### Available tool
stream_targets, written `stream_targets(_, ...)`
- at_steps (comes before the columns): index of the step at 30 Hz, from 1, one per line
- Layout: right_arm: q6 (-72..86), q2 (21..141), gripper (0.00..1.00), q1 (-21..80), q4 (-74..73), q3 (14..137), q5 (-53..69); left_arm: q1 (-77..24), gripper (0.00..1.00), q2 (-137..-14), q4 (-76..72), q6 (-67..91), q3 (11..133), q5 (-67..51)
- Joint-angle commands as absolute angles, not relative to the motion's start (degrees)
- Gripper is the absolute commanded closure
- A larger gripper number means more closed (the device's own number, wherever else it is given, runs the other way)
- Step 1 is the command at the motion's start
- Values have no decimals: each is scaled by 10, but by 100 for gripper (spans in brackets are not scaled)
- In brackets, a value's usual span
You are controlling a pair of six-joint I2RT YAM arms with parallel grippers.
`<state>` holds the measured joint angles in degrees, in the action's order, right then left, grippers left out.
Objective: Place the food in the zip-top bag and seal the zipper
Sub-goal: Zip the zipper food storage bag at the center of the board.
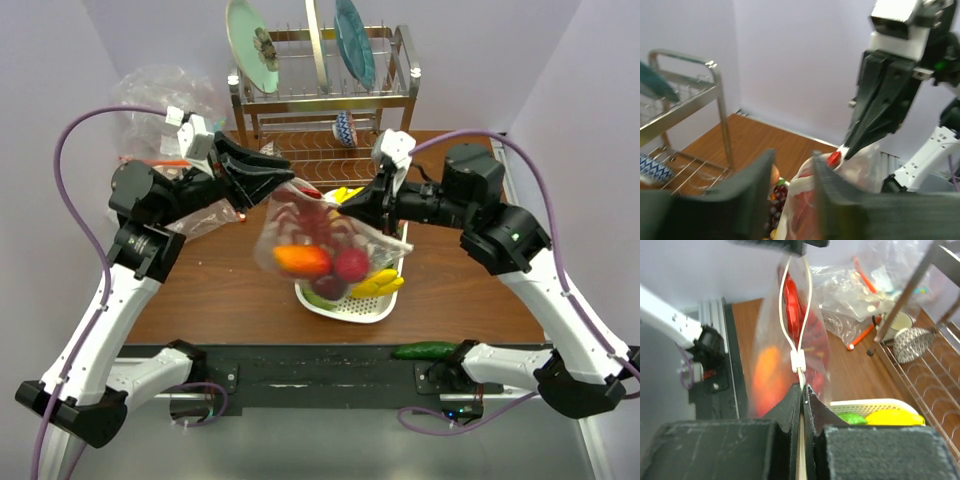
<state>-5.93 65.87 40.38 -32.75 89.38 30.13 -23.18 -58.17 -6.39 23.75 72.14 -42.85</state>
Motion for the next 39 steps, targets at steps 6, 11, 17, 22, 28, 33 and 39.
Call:
stream_targets(6, 7, 666, 100, 402, -435, 938, 135, -214, 22, -575, -77, 261, 657, -382)
stream_targets(11, 14, 655, 100, 402, -400, 872, 151, -236, 6, -589, -113, 246, 626, -393)
stream_targets(17, 20, 665, 100, 402, -392, 867, 182, -256, 0, -630, -2, 130, 721, -415)
stream_targets(22, 26, 668, 100, 402, -377, 870, 183, -266, 0, -661, 40, 182, 745, -393)
stream_targets(28, 35, 674, 100, 401, -366, 874, 181, -289, 0, -665, 28, 227, 709, -302)
stream_targets(33, 37, 679, 100, 402, -368, 880, 188, -308, 0, -673, -16, 281, 691, -259)
stream_targets(39, 35, 678, 100, 402, -367, 879, 194, -323, 0, -693, -35, 303, 689, -226)
